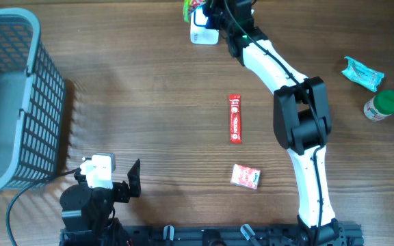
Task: Scan the item barcode
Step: 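Hold the Haribo bag against the white scanner face with the right gripper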
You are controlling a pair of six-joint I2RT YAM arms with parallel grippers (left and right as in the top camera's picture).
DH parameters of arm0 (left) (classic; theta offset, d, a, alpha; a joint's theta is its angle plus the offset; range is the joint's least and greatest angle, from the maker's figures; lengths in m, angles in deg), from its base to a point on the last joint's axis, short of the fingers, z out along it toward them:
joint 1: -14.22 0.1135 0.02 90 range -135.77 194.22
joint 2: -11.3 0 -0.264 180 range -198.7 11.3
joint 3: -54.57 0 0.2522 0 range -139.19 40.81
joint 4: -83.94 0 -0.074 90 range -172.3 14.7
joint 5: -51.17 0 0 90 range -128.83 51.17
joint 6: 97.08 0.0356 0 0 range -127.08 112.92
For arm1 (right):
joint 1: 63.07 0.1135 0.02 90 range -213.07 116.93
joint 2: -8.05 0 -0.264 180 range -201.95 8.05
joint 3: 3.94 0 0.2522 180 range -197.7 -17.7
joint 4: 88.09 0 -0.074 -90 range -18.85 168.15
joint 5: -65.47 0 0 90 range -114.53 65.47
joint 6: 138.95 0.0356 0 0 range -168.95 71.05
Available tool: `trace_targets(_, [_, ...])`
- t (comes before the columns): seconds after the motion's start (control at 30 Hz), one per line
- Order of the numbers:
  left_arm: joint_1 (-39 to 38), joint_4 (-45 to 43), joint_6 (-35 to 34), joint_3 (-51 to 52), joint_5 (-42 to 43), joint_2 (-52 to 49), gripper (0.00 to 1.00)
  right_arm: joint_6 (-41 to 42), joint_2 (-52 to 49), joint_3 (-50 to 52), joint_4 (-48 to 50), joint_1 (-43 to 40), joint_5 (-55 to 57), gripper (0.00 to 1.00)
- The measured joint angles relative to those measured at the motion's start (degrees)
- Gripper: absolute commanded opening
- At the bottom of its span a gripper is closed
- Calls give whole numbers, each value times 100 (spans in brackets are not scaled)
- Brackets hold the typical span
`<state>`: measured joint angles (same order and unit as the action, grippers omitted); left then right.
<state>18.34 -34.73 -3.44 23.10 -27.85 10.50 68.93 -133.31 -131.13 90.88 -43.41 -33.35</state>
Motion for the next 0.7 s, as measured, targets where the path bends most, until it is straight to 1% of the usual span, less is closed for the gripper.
trace_targets(0.03, [0, 2, 0, 0, 0, 0, 100, 0, -83, -22, 223, -24, -59, 5])
trace_targets(0.13, [0, 0, 0, 0, 0, 0, 100, 4, -280, -63, 448, -37, -280, 5])
trace_targets(0.3, [0, 0, 0, 0, 0, 0, 100, 22, -407, -63, 476, -2, -708, 5])
trace_targets(0.6, [0, 2, 0, 0, 0, 0, 100, 39, -411, -72, 531, -11, -1132, 5])
trace_targets(0.7, [0, 2, 0, 0, 0, 0, 100, 46, -411, -129, 195, -81, -1220, 5])
